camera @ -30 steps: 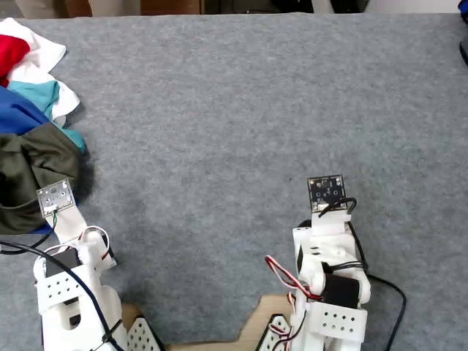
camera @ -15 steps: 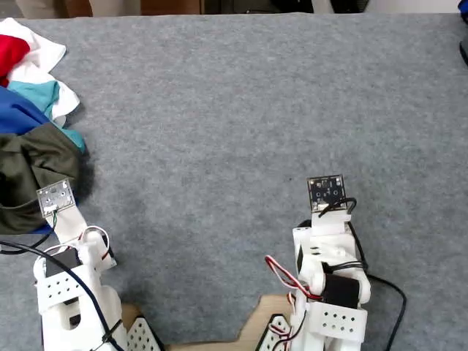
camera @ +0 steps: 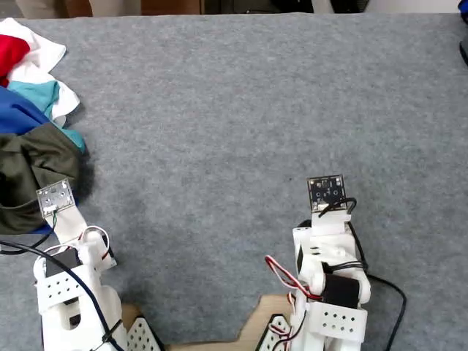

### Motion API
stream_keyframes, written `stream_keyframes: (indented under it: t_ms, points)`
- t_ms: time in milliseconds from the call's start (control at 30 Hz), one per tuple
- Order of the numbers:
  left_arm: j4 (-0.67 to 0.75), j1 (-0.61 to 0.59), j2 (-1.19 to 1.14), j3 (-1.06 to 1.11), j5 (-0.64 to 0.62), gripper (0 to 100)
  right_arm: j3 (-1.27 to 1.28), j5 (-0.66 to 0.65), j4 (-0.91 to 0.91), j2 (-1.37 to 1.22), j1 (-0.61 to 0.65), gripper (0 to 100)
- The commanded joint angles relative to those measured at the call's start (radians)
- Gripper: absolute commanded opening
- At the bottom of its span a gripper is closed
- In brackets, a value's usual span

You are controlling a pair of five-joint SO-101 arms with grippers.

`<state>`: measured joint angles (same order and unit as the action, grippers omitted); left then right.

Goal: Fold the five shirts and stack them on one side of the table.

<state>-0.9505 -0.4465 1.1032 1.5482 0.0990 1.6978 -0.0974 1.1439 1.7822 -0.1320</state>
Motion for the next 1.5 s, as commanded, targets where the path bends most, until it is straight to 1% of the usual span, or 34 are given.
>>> stream_keyframes:
  t_ms: [0, 733, 867, 967, 1300, 1367, 1467]
  points:
    - [-0.028, 0.012, -0.005, -0.009, -0.006, 2, -0.002, 0.002, 0.006, 0.018, 0.013, 0.7]
    - [-0.018, 0.014, -0.005, -0.012, -0.008, 2, -0.002, -0.003, 0.009, 0.015, 0.010, 0.7]
    - [-0.018, 0.014, -0.005, -0.012, -0.008, 2, -0.002, 0.002, 0.110, 0.016, 0.015, 0.7]
    - [-0.018, 0.012, -0.005, -0.015, -0.008, 2, -0.002, -0.005, 0.115, 0.019, 0.008, 0.7]
    - [-0.020, 0.011, -0.005, -0.196, -0.008, 2, -0.002, -0.006, 0.098, 0.024, 0.007, 0.7]
    - [-0.023, 0.012, -0.005, -0.236, -0.009, 2, -0.002, -0.006, 0.058, 0.024, 0.007, 0.7]
    - [-0.023, 0.012, -0.005, -0.284, -0.009, 2, -0.002, -0.006, -0.051, 0.024, 0.007, 0.7]
